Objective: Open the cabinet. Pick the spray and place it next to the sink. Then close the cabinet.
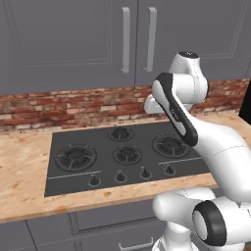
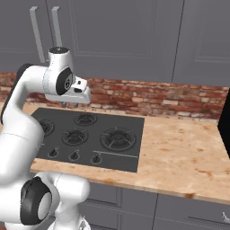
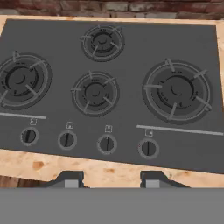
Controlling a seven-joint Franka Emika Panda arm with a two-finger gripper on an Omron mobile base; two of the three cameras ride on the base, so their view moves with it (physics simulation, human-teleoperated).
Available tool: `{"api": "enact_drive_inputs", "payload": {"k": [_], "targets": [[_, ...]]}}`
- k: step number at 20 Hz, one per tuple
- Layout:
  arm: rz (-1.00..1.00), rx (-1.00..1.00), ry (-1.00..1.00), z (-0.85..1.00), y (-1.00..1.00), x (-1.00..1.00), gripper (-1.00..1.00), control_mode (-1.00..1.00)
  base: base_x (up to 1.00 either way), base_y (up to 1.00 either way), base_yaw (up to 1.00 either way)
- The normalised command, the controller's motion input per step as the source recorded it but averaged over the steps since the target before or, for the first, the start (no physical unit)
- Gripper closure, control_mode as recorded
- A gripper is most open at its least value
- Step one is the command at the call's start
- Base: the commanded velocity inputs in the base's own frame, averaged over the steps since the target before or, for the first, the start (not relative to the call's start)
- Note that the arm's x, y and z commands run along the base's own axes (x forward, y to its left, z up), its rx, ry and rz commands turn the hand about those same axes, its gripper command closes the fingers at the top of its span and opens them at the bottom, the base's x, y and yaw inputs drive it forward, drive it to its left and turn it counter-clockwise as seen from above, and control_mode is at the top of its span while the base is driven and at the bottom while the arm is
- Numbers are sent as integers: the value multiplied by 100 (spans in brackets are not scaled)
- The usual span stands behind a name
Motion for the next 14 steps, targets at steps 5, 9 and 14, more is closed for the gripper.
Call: {"api": "enact_drive_inputs", "payload": {"k": [5,9,14], "targets": [[0,0,0,0,15,-7,-100,-100,0,0,0],[0,0,0,10,10,-29,-100,-100,0,0,0],[0,0,-2,34,14,-53,-100,-100,0,0,0]]}}
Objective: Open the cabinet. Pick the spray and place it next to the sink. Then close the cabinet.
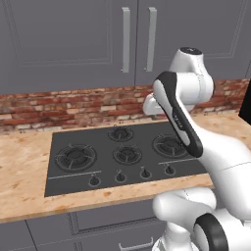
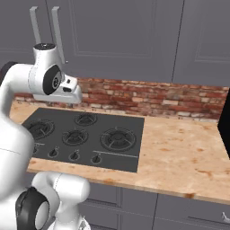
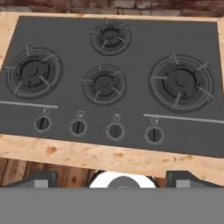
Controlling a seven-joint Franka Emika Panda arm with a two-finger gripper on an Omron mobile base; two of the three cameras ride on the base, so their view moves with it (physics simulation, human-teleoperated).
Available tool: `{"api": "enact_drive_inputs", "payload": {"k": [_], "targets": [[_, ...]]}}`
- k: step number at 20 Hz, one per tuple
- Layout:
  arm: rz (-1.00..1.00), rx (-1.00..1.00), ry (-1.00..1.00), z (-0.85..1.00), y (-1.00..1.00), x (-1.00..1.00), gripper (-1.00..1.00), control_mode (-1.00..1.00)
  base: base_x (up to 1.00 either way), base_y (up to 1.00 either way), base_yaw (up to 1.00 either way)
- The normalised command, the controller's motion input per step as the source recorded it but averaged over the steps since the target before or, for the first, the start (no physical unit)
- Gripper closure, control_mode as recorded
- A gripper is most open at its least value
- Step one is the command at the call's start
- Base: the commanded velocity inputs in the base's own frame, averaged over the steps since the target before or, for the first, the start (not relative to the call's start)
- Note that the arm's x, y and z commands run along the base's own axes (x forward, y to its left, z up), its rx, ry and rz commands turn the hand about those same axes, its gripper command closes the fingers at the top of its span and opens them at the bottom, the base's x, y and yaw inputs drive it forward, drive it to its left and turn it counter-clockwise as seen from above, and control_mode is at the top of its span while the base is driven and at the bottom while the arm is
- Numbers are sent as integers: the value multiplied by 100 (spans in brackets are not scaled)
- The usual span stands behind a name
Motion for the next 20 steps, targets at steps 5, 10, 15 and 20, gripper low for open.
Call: {"api": "enact_drive_inputs", "payload": {"k": [5,10,15,20], "targets": [[0,0,-8,38,4,-34,-100,-100,0,0,0],[0,3,-6,19,3,0,-100,-100,0,0,0],[0,4,-15,19,0,0,-100,-100,0,0,0],[0,3,-25,14,0,0,-100,-100,0,0,0]]}}
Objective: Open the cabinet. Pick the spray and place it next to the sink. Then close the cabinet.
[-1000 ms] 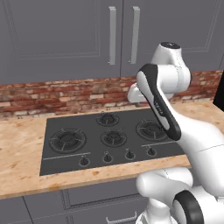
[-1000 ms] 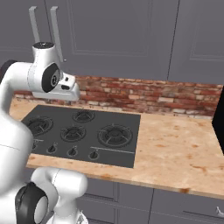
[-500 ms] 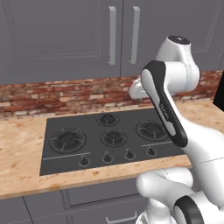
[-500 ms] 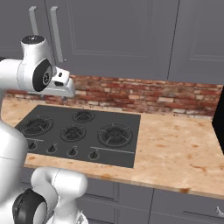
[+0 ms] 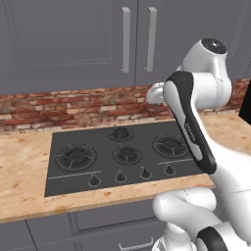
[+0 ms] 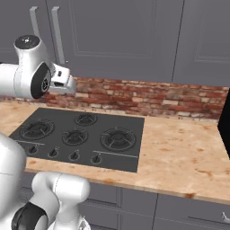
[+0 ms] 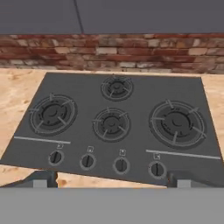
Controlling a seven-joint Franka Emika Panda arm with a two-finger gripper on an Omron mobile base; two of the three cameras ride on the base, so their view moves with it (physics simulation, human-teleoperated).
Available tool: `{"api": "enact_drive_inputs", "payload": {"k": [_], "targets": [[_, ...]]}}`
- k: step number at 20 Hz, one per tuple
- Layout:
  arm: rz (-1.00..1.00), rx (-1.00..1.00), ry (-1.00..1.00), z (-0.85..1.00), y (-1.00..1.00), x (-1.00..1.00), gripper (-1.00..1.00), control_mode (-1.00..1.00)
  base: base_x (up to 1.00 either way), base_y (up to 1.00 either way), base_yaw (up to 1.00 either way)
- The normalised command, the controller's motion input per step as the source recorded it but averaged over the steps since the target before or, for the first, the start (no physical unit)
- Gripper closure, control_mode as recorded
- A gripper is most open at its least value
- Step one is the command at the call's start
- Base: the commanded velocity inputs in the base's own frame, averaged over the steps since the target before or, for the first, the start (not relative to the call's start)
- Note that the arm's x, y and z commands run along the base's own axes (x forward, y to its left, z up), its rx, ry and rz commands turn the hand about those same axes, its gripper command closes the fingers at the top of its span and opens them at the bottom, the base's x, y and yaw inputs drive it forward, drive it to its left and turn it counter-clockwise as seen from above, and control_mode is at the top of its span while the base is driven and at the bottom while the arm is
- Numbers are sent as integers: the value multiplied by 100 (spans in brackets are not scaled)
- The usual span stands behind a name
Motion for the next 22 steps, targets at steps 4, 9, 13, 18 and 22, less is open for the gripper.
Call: {"api": "enact_drive_inputs", "payload": {"k": [4,9,13,18,22], "targets": [[0,3,-25,8,0,0,-100,-100,0,0,0],[0,4,-25,13,0,0,-100,-100,0,0,0],[-1,6,-23,19,0,0,-100,-100,0,0,0],[-1,6,-15,15,0,0,-100,-100,0,0,0],[-3,1,0,4,12,5,-100,-100,0,0,0]]}}
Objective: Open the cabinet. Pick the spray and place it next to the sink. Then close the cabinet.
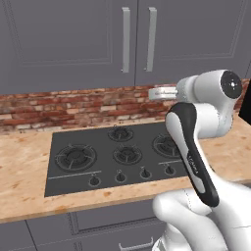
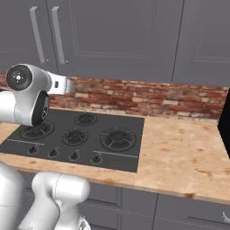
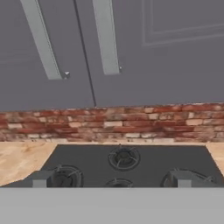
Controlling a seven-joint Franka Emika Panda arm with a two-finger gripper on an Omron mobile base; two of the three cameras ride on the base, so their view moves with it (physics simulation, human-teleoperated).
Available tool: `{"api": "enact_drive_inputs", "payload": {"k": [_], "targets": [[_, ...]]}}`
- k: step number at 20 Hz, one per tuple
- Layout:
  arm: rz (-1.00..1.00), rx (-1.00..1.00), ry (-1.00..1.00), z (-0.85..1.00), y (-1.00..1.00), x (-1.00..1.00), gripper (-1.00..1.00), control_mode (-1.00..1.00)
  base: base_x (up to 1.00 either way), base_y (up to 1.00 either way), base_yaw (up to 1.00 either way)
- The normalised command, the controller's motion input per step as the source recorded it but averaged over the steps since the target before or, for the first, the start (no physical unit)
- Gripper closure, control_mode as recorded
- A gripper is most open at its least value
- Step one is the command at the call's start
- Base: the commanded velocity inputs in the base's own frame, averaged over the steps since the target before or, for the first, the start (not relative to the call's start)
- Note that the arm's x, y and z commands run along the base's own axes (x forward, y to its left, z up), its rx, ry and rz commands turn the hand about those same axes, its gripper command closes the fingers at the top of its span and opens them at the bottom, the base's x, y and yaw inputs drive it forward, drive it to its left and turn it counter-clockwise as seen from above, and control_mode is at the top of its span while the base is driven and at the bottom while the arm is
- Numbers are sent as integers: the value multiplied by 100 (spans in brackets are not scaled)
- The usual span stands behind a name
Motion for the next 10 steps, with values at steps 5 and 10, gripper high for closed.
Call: {"api": "enact_drive_inputs", "payload": {"k": [5,10], "targets": [[-4,0,8,23,1,2,-100,-100,0,0,0],[-9,0,21,30,0,0,-100,-100,0,0,0]]}}
